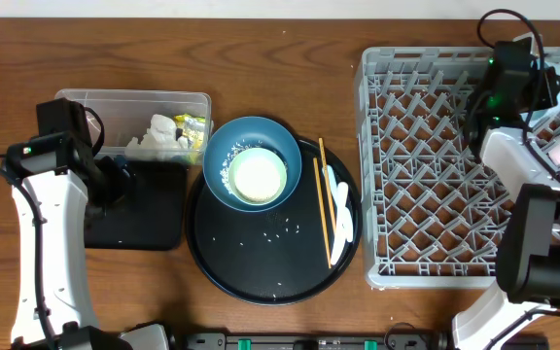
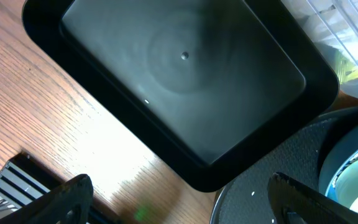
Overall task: Sort waste into correct bins and load items into the dishwasher rack
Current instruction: 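Lower the cup upside down into the rack and open right gripper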
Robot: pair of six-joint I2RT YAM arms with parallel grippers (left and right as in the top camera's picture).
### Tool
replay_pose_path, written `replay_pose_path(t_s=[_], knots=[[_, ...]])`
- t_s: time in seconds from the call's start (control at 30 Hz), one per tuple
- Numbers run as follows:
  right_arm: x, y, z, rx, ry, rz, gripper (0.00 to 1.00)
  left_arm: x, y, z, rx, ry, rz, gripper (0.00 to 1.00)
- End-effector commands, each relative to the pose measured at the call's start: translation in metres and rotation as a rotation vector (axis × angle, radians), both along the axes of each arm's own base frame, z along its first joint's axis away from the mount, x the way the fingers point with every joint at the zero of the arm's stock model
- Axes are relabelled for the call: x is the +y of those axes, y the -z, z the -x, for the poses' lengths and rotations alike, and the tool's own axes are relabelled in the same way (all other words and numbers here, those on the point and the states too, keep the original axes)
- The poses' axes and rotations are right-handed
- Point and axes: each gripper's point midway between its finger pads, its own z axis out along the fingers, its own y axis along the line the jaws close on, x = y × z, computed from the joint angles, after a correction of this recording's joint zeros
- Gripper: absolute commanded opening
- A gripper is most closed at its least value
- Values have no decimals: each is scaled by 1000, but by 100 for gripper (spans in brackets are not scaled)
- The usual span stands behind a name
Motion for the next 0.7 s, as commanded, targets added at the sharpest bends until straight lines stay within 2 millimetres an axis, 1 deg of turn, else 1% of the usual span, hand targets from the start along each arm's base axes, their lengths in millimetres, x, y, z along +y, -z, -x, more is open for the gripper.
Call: replay_pose_path(t_s=[0.0, 0.2, 0.43, 0.5, 0.53, 0.57, 0.67], knots=[[15, 10, -7, 16, -32, -11, 1, 3, 1, 1, 8, -10, -8, 91], [32, 21, -11, 17, -70, -53, 1, 3, 1, 1, 8, -10, -9, 91], [43, 35, -8, 51, -75, -90, 1, 3, 1, 1, 7, -10, -9, 91], [50, 37, -8, 47, -83, -102, 3, 3, 1, 1, 4, -10, -10, 91], [53, 39, -8, 43, -85, -110, 6, 3, 1, 0, 4, -10, -10, 91], [58, 40, -9, 36, -90, -119, 12, 3, 1, 0, 4, -10, -10, 91], [75, 47, -8, 6, -97, -162, 45, 3, 1, 1, 4, -10, -10, 91]])
